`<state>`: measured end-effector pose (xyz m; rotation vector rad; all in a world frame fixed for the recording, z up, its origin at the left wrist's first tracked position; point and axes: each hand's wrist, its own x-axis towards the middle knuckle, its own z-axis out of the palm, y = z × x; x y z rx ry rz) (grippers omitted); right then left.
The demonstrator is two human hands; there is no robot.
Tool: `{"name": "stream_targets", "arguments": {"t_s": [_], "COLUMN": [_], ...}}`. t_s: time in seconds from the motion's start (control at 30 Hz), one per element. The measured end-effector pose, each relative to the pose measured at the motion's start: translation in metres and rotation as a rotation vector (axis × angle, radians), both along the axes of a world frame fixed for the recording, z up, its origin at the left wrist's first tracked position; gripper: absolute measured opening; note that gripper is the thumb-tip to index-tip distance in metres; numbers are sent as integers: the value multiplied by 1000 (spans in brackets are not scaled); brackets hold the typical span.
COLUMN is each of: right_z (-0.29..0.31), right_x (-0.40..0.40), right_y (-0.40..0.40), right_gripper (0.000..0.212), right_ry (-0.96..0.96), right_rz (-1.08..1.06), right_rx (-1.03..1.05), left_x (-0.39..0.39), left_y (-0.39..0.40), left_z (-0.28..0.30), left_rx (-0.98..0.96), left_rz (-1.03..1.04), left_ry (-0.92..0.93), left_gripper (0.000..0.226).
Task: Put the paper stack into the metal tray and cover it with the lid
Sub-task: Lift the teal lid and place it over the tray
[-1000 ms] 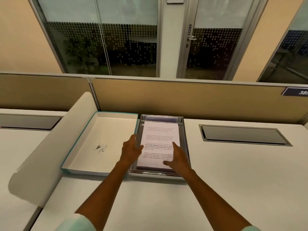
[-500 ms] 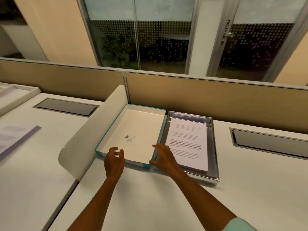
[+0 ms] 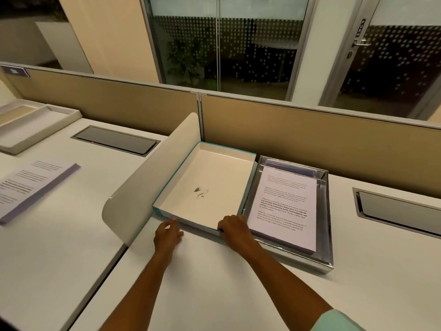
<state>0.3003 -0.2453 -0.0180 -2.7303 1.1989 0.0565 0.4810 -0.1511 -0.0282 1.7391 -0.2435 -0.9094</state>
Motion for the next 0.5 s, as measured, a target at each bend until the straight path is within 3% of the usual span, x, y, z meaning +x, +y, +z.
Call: {"name": "stream_targets", "arguments": {"t_s": [0.2,0.5], "right_z": [6,20], "right_x": [-7,-31], "right_y": [-2,4], "right_gripper": [19,29], "right_ry": [-152,-433], "right_rz": [-34,-130], "right_rx": [121,349], "left_x": [-19,-38], "left_y": [-14,-21], "left_z": [5,18], "left_rx": [-109,-246], "left_rz": [-91,66], "left_ry": [174,281], "left_gripper": [49,46]}}
